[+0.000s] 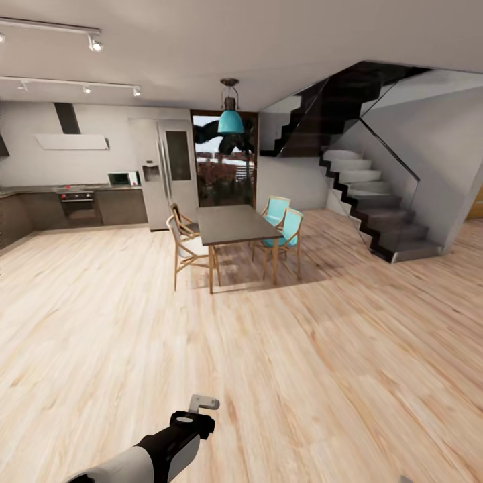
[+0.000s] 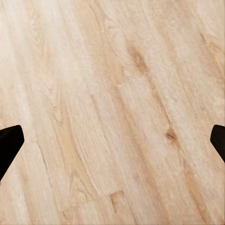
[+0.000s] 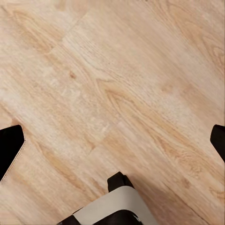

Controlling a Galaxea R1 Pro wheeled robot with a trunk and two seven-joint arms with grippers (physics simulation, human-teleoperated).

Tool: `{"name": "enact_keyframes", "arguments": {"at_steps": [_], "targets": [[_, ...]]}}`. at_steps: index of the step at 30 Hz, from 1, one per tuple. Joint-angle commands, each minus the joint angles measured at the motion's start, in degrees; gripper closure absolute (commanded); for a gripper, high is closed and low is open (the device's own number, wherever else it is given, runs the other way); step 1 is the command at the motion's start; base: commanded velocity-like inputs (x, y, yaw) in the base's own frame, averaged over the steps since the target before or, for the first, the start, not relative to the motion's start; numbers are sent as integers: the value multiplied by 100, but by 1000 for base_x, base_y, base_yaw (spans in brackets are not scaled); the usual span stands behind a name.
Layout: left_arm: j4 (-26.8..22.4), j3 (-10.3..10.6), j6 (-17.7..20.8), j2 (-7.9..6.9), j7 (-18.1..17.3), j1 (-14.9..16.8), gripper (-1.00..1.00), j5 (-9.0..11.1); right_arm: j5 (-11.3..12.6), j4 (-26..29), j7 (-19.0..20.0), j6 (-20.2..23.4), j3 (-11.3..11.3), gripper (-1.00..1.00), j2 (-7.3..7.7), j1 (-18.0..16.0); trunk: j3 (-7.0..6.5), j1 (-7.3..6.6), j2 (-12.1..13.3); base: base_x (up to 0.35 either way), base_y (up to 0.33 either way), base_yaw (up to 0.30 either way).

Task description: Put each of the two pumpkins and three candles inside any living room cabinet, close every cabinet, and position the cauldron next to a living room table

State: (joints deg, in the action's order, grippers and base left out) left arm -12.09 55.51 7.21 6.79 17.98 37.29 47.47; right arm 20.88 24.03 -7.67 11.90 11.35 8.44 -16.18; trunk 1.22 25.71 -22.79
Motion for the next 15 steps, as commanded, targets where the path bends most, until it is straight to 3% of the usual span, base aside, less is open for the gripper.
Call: {"name": "enact_keyframes", "arguments": {"at_steps": [1, 15], "targets": [[-12, 48, 26, -3, 39, 7, -100, 34, 61, 14, -26, 29, -2, -100, 0, -1, 22, 7, -13, 338, 0, 70], [-15, 48, 28, 3, 39, -14, -100, 12, 57, 14, -24, 37, -2, -100, 0, -2, 148, 7, -13, 338, 0, 71]]}}
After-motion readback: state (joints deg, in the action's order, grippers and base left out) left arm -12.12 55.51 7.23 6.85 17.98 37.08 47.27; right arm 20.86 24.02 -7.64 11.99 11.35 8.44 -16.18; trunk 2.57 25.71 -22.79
